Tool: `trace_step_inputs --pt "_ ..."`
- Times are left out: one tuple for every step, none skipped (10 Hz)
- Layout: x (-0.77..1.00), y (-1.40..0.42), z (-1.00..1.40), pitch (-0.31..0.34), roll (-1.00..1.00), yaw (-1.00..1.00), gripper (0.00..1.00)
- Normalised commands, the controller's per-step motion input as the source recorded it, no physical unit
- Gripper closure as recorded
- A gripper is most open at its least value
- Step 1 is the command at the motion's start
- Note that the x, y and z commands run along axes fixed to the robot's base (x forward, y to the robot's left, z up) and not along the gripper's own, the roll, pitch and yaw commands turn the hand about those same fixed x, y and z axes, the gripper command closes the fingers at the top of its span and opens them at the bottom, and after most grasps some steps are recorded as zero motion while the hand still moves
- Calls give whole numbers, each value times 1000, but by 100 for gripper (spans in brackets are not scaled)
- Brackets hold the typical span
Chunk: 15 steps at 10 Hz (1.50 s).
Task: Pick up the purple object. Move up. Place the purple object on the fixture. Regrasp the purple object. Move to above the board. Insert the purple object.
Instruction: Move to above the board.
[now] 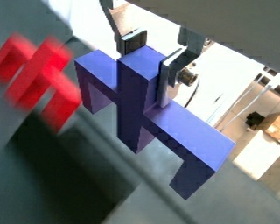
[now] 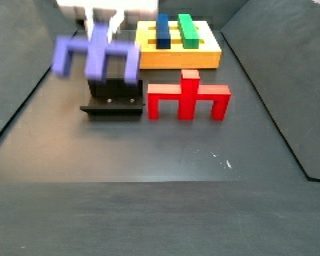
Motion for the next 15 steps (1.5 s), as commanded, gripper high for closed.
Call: trace_step_inputs --pt "-96 -27 1400 108 -87 -3 100" --pt "-83 -44 1400 106 -44 40 100" --pt "-85 -40 1400 97 -16 57 100" --pt "-87 -37 1400 76 -6 73 100" --pt "-14 -21 438 57 -12 87 100" --pt "-1045 -1400 221 166 -1000 23 100" --pt "-1058 -1400 273 158 -1000 28 100" --pt "-1129 -1400 303 141 -1000 40 100" --pt "-1166 -1400 279 140 -1000 52 100" --pt "-1183 -1400 277 135 -1000 64 100" --pt "-640 -713 132 127 -1000 77 100" --pt "-247 -218 27 118 -1000 85 100" --pt "-134 -96 15 109 -1000 86 100" --pt "-99 7 -3 75 -1000 102 100" --pt "-36 89 13 55 -1000 91 100"
